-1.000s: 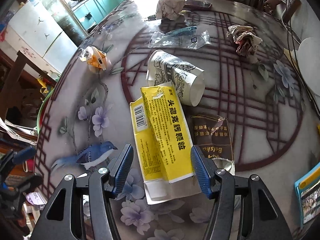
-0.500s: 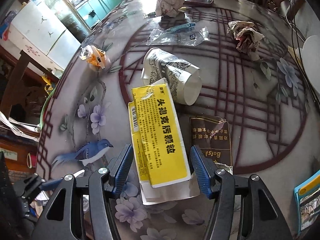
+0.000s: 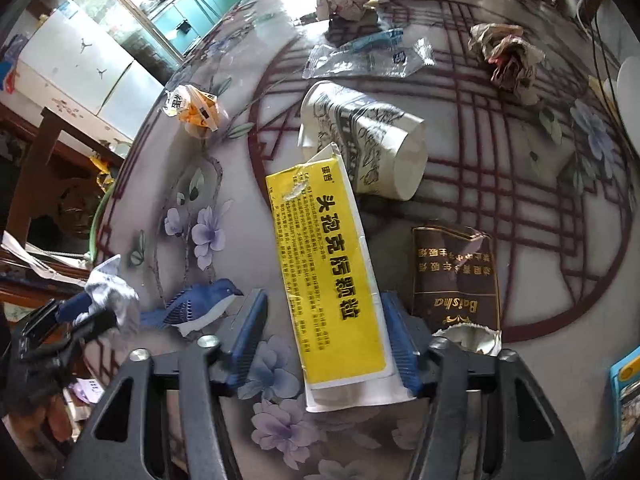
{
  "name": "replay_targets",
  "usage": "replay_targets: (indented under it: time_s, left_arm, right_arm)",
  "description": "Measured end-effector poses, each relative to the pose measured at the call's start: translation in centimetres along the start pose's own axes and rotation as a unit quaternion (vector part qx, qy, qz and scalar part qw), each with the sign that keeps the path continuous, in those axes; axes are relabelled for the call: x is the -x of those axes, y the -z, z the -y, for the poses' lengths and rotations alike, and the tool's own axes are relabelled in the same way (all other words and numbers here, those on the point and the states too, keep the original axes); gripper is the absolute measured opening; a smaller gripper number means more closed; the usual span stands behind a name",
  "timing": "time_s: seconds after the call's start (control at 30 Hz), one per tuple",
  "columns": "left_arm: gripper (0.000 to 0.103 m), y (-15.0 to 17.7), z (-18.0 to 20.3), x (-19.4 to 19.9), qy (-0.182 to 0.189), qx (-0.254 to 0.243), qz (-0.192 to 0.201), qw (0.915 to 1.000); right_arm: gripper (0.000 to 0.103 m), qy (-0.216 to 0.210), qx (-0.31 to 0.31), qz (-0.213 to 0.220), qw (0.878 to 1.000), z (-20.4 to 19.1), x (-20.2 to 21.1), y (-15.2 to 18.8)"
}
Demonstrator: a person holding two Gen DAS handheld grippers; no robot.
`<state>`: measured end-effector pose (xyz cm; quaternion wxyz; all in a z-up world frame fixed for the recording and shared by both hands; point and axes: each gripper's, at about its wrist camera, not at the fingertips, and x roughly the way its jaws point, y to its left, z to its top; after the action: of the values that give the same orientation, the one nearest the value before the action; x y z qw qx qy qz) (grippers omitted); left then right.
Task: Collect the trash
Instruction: 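Grasp crumpled foil with left tool while right tool grasps yellow packet, then carry foil and yellow packet over red bucket and open both tools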
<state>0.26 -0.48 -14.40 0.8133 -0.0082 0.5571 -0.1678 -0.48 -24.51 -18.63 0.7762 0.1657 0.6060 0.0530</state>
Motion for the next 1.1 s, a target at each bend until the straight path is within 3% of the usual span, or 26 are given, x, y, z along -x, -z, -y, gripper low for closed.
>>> replay_targets:
  time_s: [0.33,0.53,0.6,0.67,0.9,1.0,1.07,1.1]
  left_arm:
    - [0.046,-0.5,-4.8,1.0,-0.033,0.051,0.015,0.998]
    - [0.046,-1.2,-6.2,1.4,-0.032,0.061,0.024,0.9974]
    - [0.046,-1.3,-6.5,1.5,-0.03,0.06,0.026,0.9974]
    - [0.046,-1.5,-6.8,1.6,-0.03,0.059,0.027,0.9975]
    - [0.046,-1.7,-8.3,1.9,-0.024,0.058,0.025,0.9977]
    - [0.046,-1.9,-8.9,2.0,-0.021,0.057,0.025,0.9979]
    - [0.046,-2.2,-9.4,2.1,-0.018,0.056,0.025,0.998]
    - [0.046,-2.3,-9.7,2.1,-0.016,0.056,0.025,0.998]
  right_arm:
    - [0.035,0.003,-0.015,0.039,0.999,-1.2,1.6,-0.8]
    - [0.033,-0.002,-0.013,0.058,0.998,-2.7,2.7,-1.7]
    - [0.028,-0.004,-0.008,0.064,0.998,-3.6,3.1,-2.0]
    - [0.015,-0.001,-0.004,0.072,0.997,-4.4,3.5,-2.3]
    - [0.013,-0.002,-0.002,0.075,0.997,-6.0,3.3,-2.7]
    - [0.02,-0.005,-0.018,0.074,0.997,-5.8,2.8,-2.5]
    - [0.041,-0.011,-0.032,0.08,0.996,-5.4,2.7,-2.2]
    - [0.046,-0.014,-0.037,0.078,0.996,-5.4,2.5,-2.0]
